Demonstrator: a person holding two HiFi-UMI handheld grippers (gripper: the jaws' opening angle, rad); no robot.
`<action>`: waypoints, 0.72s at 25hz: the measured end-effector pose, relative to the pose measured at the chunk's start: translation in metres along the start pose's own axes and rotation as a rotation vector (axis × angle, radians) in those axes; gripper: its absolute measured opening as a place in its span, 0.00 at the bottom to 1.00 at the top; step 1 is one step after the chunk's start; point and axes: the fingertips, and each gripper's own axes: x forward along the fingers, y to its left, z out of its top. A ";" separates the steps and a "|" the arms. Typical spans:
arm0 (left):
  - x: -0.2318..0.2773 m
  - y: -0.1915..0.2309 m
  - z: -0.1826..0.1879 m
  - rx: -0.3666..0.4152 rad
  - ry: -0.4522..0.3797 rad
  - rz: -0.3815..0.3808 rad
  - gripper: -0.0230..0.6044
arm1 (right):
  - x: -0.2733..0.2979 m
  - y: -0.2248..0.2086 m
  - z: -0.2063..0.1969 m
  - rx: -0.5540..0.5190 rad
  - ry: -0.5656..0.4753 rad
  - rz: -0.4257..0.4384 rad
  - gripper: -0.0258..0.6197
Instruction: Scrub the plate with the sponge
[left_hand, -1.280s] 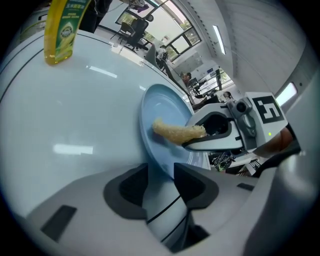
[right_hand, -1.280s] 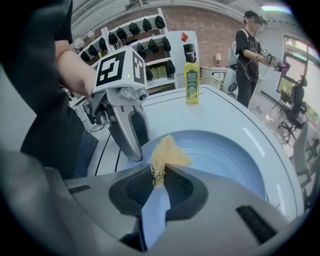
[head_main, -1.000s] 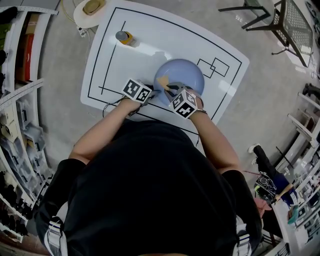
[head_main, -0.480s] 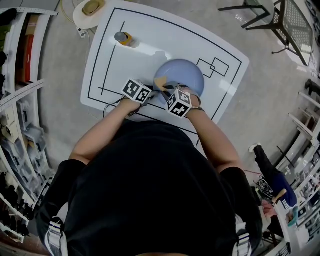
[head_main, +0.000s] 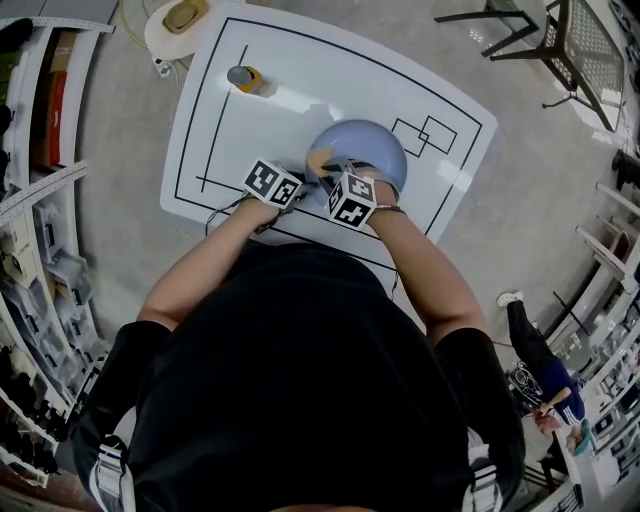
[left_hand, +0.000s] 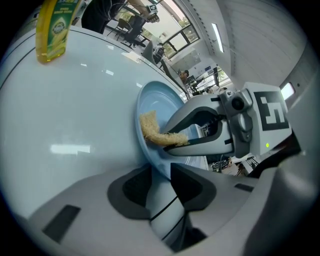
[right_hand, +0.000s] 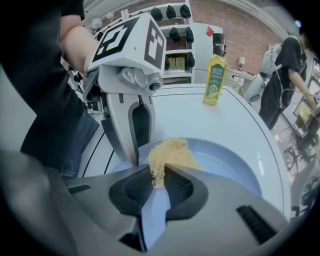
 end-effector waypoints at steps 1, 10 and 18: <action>0.000 0.000 0.000 0.000 0.001 -0.001 0.23 | 0.000 -0.002 0.000 -0.007 0.004 -0.001 0.13; 0.001 0.001 -0.001 0.000 0.000 -0.006 0.23 | -0.001 -0.030 -0.002 0.020 0.022 -0.059 0.13; 0.001 0.001 -0.001 -0.002 -0.002 -0.009 0.23 | -0.010 -0.058 -0.014 0.056 0.053 -0.122 0.13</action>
